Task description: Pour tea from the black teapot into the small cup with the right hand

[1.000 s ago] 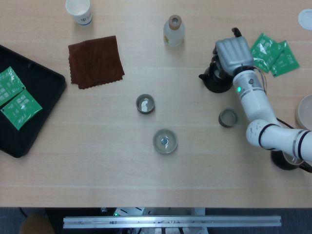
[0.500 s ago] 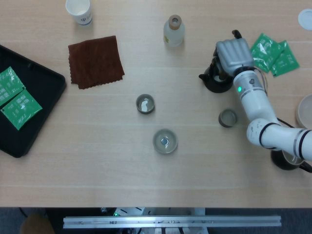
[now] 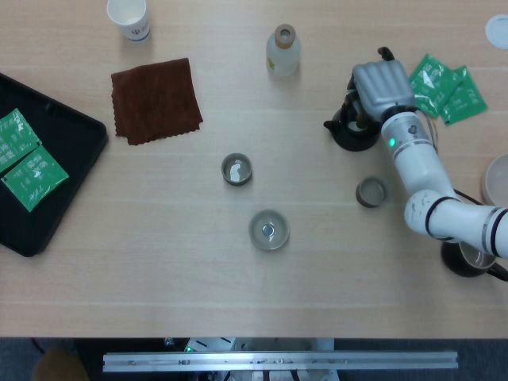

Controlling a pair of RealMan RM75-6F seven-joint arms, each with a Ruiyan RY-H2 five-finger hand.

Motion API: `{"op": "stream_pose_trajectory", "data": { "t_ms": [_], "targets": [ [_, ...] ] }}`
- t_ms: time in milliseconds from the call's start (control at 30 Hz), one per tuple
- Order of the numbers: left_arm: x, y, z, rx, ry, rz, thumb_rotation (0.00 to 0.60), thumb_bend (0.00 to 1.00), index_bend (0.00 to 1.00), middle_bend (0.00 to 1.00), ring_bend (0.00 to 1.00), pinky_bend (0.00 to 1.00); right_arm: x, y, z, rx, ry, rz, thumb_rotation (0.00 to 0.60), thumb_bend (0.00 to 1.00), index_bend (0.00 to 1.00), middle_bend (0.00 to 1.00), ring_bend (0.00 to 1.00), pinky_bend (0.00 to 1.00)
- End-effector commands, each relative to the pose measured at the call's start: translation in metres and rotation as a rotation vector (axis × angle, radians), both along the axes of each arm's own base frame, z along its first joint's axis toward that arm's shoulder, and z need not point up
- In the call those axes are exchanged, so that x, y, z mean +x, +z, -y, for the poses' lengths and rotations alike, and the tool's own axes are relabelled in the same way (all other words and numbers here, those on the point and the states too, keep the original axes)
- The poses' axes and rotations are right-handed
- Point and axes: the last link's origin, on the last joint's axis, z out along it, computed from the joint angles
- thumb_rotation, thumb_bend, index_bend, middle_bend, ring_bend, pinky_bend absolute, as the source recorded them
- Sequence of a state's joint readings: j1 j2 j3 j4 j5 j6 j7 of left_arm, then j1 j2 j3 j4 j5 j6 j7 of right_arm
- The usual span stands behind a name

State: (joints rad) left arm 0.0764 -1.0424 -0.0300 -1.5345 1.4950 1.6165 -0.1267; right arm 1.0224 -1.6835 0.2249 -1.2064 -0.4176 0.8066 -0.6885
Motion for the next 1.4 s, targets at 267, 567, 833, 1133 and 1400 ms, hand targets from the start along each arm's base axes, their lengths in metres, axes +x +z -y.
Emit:
{"op": "stream_pose_trajectory", "data": {
  "t_ms": [267,567,833,1133,1400],
  "targets": [
    [0.0017,0.0005,-0.0007,-0.001,-0.004,-0.002,0.6,0.29,0.25,0.25,0.17,0.08,-0.0018,0.0022,-0.0006,0.007,-0.017,0.018,0.6,0.0,0.85,0.89,0.75,0.08],
    [0.0033,-0.0008,-0.0018,-0.008,-0.004,-0.002,0.6,0.29,0.25,0.25,0.17,0.08,-0.0046,0.0053,-0.001,0.024,-0.029,0.049,0.418,0.0,0.85,0.89,0.75,0.09],
    [0.0046,-0.0013,-0.0028,-0.009,-0.008,-0.004,0.6,0.29,0.25,0.25,0.17,0.08,-0.0048,0.0089,-0.0013,0.032,-0.026,0.067,0.239,0.0,0.85,0.89,0.75,0.09],
    [0.0041,-0.0012,-0.0017,-0.009,-0.007,-0.005,0.6,0.29,0.25,0.25,0.17,0.08,-0.0038,0.0099,-0.0036,0.031,-0.008,0.052,0.218,0.05,0.85,0.89,0.75,0.09],
    [0.0028,-0.0011,-0.0011,-0.009,-0.006,-0.006,0.6,0.29,0.25,0.25,0.17,0.08,-0.0044,0.0087,-0.004,0.024,0.015,0.029,0.187,0.42,0.86,0.89,0.75,0.09]
  ]
}}
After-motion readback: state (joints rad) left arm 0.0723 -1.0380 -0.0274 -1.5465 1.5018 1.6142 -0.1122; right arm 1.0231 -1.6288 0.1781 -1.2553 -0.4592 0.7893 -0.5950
